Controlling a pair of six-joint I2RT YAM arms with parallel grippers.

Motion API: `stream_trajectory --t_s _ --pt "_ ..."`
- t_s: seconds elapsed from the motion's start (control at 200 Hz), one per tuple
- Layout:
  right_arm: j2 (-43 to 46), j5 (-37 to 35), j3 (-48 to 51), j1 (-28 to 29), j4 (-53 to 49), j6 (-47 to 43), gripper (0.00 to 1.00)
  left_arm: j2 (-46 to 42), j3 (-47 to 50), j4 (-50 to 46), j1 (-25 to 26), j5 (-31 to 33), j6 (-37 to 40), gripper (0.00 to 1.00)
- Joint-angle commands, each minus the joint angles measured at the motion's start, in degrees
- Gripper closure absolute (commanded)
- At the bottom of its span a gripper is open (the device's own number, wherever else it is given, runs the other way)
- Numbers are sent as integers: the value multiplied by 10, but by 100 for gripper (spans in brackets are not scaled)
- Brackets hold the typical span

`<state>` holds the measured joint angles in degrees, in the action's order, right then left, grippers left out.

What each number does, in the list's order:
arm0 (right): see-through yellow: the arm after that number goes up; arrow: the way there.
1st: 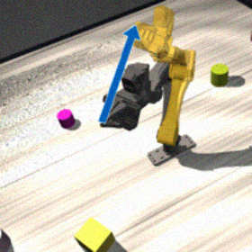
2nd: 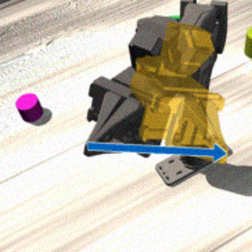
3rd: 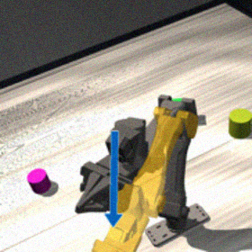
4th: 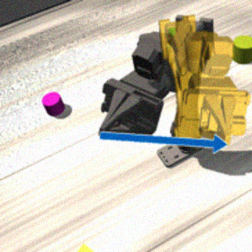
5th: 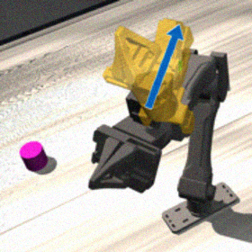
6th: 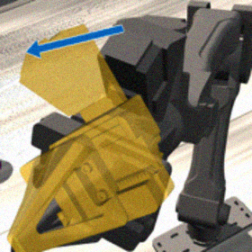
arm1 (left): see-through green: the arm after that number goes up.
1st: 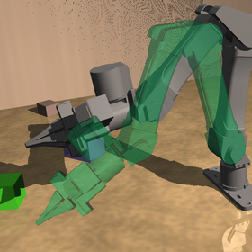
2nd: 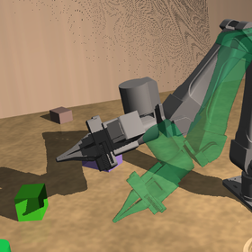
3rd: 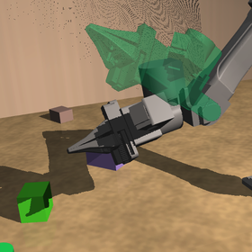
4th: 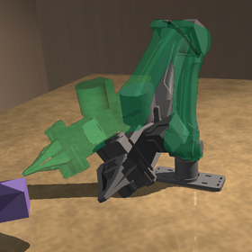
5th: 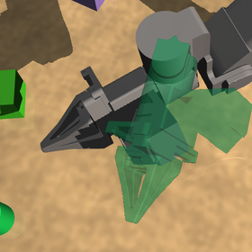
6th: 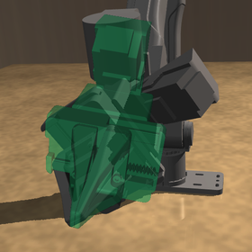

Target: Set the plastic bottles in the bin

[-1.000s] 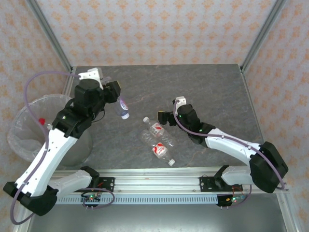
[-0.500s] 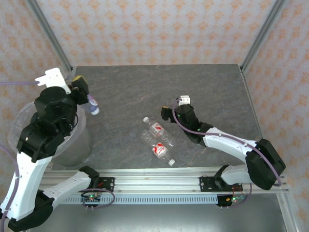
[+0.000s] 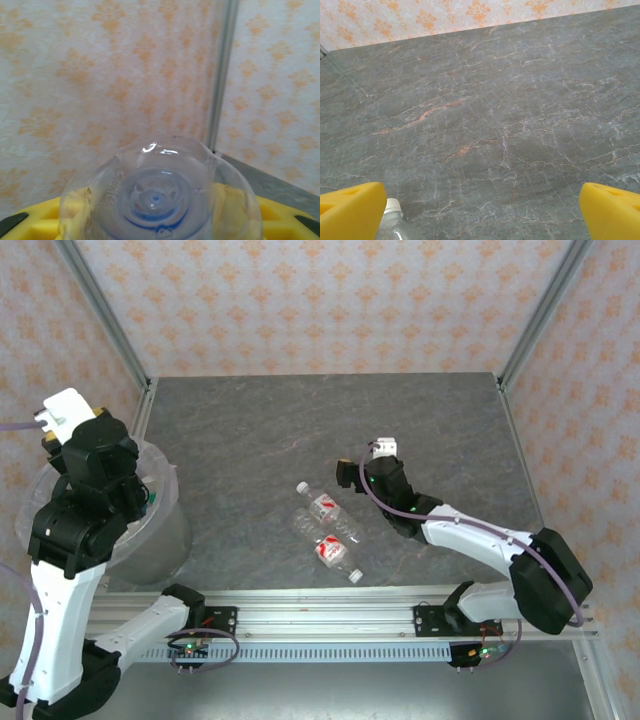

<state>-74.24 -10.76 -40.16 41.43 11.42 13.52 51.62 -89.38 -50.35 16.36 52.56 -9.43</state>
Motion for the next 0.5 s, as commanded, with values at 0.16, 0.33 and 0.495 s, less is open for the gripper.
stream_trajectory --t_s 0.16,0.33,0.495 --pt "33 -25 23 -4 0 19 1 -19 66 -75 -143 -144 -55 51" --pt "54 -31 32 -4 -13 20 1 -3 87 -96 -250 -275 -79 51" --pt "79 -42 47 -5 -21 23 1 28 115 -116 -348 -408 -72 48"
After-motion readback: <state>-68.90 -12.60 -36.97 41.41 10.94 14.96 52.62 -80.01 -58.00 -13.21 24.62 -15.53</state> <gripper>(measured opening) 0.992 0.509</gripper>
